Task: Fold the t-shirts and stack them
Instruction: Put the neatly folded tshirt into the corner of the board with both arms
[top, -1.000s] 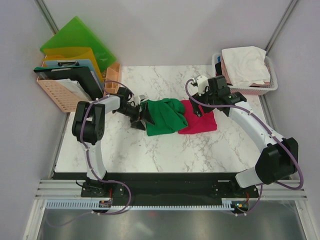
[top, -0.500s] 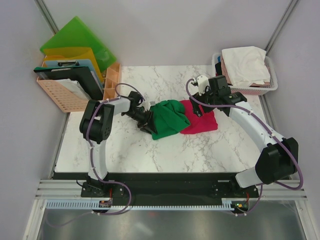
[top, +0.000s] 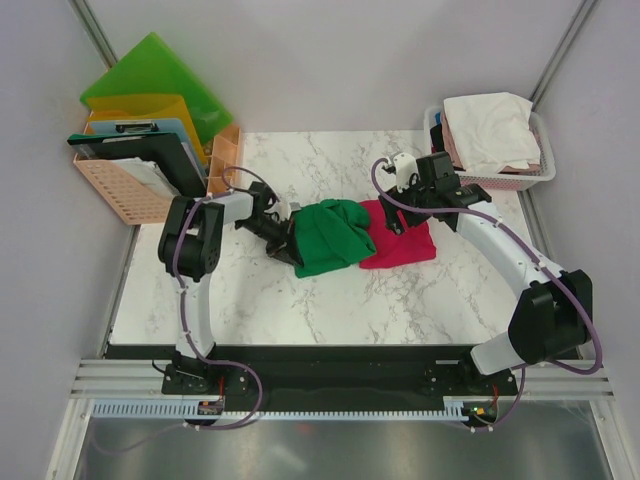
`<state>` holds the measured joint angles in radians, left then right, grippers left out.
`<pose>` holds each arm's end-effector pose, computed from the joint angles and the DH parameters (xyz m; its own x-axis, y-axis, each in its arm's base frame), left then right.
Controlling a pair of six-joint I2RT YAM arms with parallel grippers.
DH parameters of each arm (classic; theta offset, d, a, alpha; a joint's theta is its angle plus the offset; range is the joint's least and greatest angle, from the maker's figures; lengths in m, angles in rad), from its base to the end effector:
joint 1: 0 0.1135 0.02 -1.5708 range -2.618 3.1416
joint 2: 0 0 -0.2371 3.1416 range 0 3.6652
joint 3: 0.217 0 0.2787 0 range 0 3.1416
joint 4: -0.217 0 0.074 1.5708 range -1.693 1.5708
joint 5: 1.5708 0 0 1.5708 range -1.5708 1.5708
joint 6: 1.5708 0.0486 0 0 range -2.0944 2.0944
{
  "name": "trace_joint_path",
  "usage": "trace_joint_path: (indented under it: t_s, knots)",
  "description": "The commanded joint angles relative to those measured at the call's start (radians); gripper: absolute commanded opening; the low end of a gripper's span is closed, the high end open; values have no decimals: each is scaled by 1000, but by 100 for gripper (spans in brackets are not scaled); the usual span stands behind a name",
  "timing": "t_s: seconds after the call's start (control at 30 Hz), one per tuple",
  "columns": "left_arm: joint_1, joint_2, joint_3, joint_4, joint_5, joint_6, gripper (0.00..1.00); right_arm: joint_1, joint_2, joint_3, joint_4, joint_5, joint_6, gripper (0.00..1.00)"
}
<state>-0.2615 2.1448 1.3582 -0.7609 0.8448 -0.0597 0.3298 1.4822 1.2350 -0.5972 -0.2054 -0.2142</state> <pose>0.3634 -0.1349 0.0561 -0.9753 0.2200 0.0213 0.1305 0.6511 -0.7477 0.3358 0.1254 0.2504 -0.5965 -0.4241 -0.6814 -0.5854 0.8107 0.0078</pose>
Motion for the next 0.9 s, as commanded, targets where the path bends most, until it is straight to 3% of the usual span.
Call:
trace_joint_path:
  t_s: [0.0, 0.27, 0.6, 0.87]
  knots:
    - [73, 10, 24, -34, 2, 58, 2, -5, -16, -6, 30, -14, 6, 78]
    - [177, -43, -21, -55, 33, 116, 2, -5, 12, -32, 42, -113, 22, 76]
    - [208, -63, -59, -80, 51, 144, 2, -5, 226, 18, 69, -488, 70, 71]
    - [231, -68, -79, -92, 53, 162, 2, 2, 286, 138, 102, -480, 90, 68]
